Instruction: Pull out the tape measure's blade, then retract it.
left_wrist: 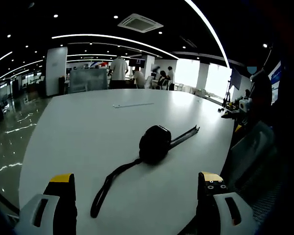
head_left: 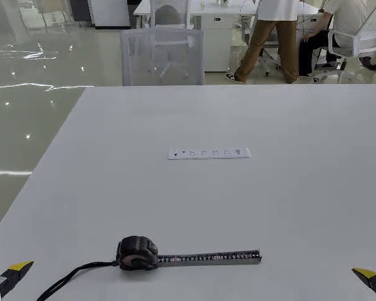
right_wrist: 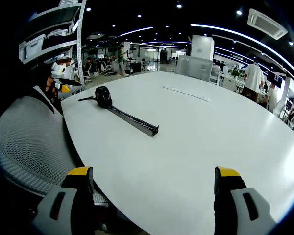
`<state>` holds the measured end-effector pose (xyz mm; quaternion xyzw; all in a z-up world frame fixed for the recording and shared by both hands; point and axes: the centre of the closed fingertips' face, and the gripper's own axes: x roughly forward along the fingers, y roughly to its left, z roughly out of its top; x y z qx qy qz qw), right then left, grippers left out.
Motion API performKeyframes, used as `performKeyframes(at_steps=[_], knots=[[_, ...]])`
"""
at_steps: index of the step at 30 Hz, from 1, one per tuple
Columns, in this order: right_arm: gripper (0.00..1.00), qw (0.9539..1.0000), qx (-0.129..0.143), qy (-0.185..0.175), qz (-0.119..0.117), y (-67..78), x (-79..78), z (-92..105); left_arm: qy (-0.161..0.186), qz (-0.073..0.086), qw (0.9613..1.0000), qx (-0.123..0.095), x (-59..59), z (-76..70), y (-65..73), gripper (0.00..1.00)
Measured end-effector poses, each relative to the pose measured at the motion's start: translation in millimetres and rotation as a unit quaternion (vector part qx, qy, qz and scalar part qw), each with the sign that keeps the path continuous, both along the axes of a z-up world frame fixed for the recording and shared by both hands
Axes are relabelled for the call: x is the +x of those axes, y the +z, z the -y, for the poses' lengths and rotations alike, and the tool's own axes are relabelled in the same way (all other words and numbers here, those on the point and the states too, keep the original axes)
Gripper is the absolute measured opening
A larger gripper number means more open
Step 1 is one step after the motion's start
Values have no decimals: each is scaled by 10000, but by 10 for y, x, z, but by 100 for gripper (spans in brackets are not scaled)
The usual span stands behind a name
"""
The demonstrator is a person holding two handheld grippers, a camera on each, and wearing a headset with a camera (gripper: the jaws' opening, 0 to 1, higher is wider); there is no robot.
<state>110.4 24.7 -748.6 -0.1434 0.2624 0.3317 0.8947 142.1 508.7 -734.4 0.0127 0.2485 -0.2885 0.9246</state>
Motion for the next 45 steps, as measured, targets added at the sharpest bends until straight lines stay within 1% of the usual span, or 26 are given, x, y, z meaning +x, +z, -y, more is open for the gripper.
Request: performKeyframes(at_steps=[2, 3, 4, 7, 9, 11, 13, 15, 19, 27, 28, 29, 33, 38, 42, 45], knots=[[100, 9999, -78, 62, 51, -11, -25, 14, -101, 125, 9999, 63, -20, 31, 17, 100], [100, 9999, -111, 57, 17, -41, -42, 45, -121, 74, 9999, 50, -33, 45, 10, 100], [100, 9999, -151, 36, -2, -53, -49, 71, -142, 57, 9999, 43, -35, 56, 11, 100], [100, 9999, -100, -126, -58, -61, -42, 159, -214, 77, 9997, 45, -19, 86, 42, 100], [100, 9999, -80, -145, -49, -37, -47, 176, -240, 136, 9996, 19, 7, 97, 81, 100], [100, 9997, -5, -225, -36, -11, -28, 196, -250, 113, 9996, 8, 22, 105, 83, 100], [100, 9997, 3, -250, 7, 5, -14, 204, -247, 66, 9997, -15, 23, 110, 73, 100], [100, 9997, 8, -260, 1, 20, -13, 196, -247, 83, 9997, 3, 28, 109, 72, 100], [100, 9996, -15, -267, -38, -14, -23, 209, -262, 99, 9996, 4, 35, 109, 70, 100], [100, 9997, -65, -240, -87, -38, -36, 213, -229, 55, 9997, -16, 34, 69, 76, 100], [100, 9996, -66, -241, -98, -41, -36, 215, -190, -12, 9998, -2, 29, 49, 67, 100], [100, 9996, -48, -243, -98, -38, -35, 210, -193, 1, 9998, -2, 30, 46, 73, 100], [100, 9996, -7, -232, -131, -35, -50, 162, -136, -52, 9999, -35, 17, 26, 102, 100], [100, 9993, 93, -324, -171, -46, -55, 150, -59, -118, 9999, -91, -10, 4, 132, 100], [100, 9993, 108, -310, -156, -29, -56, 141, -12, -111, 9999, -117, 9, -36, 132, 100], [100, 9994, 99, -309, -148, -35, -48, 166, -3, -72, 10000, -55, 40, -57, 120, 100]])
